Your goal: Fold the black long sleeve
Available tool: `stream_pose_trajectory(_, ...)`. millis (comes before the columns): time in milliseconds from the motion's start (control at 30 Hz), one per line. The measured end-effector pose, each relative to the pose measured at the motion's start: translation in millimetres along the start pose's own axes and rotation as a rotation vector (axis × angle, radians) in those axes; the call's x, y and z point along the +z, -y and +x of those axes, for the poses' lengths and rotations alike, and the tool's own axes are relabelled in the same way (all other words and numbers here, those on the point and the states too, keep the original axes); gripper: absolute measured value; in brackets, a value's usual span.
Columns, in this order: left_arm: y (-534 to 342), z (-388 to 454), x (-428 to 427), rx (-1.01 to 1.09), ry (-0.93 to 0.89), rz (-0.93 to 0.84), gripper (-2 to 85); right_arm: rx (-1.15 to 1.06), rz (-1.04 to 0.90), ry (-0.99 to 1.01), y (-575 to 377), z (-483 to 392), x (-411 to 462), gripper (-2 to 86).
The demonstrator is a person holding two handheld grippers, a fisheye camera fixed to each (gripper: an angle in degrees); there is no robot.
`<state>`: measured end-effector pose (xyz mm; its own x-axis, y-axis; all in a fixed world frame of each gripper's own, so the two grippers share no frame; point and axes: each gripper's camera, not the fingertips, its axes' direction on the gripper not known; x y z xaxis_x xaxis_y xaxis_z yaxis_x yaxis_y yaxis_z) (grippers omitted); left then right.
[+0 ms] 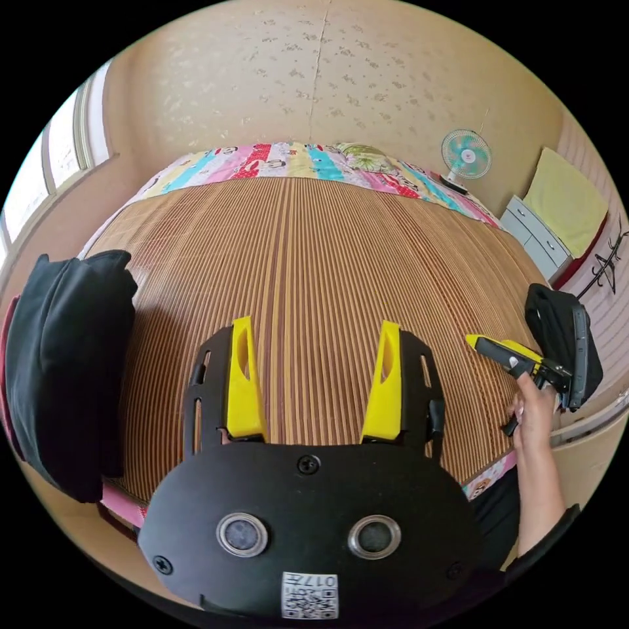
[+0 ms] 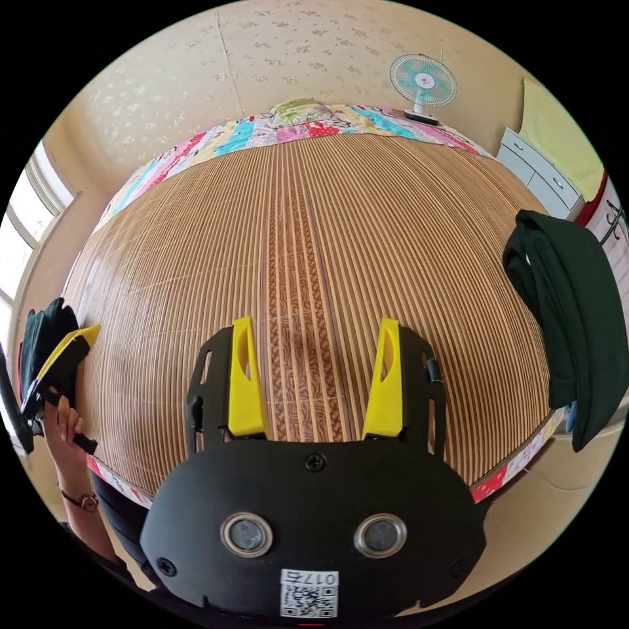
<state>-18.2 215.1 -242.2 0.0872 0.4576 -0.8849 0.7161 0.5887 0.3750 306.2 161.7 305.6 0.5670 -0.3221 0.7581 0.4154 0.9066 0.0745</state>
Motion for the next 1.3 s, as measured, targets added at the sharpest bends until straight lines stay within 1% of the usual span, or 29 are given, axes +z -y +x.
stream_pose_trajectory(133, -4, 2, 69, 0.004, 0.068, -0.129, 24.4, -0.029, 0.006, -0.088, -5, -15, 14, 23.9)
stream_pose_trajectory(167, -8, 3, 65, 0.005, 0.082, -0.096, 24.4, -0.044, -0.001, -0.126, -6, -22, 17, 23.7)
stream_pose_trajectory(233, -9, 0, 68, -0.004, 0.097, -0.11, 24.4, -0.059, 0.012, -0.148, -8, -28, 18, 23.3)
stream_pose_trajectory(500, -19, -15, 73, -0.003, 0.091, -0.119, 24.4, -0.058, 0.01, -0.125, -8, -28, 22, 23.3)
stream_pose_trajectory(600, -26, -22, 72, 0.005, 0.087, -0.12, 24.4, -0.063, -0.002, -0.099, -10, -30, 19, 26.3)
stream_pose_trajectory(667, -32, -27, 70, 0.008, 0.084, -0.118, 24.3, -0.058, 0.014, -0.013, -18, -35, 14, 29.3)
stream_pose_trajectory(733, -34, -30, 71, 0.009, 0.088, -0.124, 24.3, -0.051, 0.019, -0.001, -22, -42, 14, 30.8)
stream_pose_trajectory(867, -38, -38, 72, 0.012, 0.094, -0.126, 24.3, -0.083, -0.015, -0.086, -21, -59, 24, 32.0)
stream_pose_trajectory(1300, -51, -63, 71, 0.012, 0.096, -0.126, 24.3, -0.073, -0.009, -0.078, -23, -52, 23, 32.1)
